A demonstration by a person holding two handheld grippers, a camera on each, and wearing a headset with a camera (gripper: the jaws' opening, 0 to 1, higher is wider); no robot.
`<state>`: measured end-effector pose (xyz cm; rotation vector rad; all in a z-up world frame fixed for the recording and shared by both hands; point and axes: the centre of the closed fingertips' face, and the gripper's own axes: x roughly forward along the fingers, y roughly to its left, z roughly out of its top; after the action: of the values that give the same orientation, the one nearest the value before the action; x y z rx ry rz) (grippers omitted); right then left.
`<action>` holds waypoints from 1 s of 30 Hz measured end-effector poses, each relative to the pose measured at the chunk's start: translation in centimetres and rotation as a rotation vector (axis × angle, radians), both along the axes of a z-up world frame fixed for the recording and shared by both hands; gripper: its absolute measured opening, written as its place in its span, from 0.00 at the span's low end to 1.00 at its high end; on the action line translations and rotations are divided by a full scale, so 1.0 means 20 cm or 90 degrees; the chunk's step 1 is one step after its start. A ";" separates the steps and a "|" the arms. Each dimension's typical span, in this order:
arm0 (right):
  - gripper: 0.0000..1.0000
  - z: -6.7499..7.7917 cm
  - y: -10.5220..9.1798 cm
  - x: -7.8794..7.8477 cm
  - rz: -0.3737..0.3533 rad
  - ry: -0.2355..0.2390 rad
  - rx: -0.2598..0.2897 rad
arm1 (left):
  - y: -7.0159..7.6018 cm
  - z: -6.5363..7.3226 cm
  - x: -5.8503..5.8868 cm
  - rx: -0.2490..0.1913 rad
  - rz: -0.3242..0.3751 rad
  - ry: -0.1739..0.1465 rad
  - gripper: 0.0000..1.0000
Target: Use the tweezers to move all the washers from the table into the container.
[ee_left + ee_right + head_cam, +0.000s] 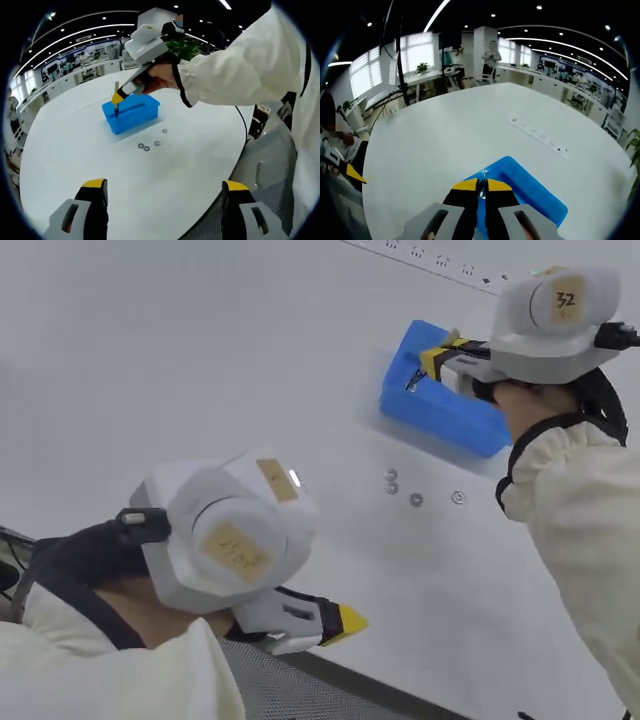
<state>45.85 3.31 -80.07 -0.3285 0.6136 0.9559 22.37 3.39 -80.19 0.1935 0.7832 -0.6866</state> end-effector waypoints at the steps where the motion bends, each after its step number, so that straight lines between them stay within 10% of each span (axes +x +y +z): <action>1: 0.00 0.00 0.00 0.00 -0.001 0.002 0.001 | 0.00 0.00 0.00 0.001 -0.001 0.001 0.97; 18: 0.01 -0.08 0.00 -0.02 -0.005 0.029 -0.001 | 0.00 -0.05 -0.02 0.014 -0.008 0.014 0.97; 30: 0.01 -0.01 -0.01 -0.04 0.010 -0.002 -0.005 | 0.00 -0.04 -0.02 0.016 -0.008 0.009 0.97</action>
<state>45.11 3.08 -80.18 -0.3424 0.6126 0.9681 21.89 3.35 -80.91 0.2163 0.8056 -0.6914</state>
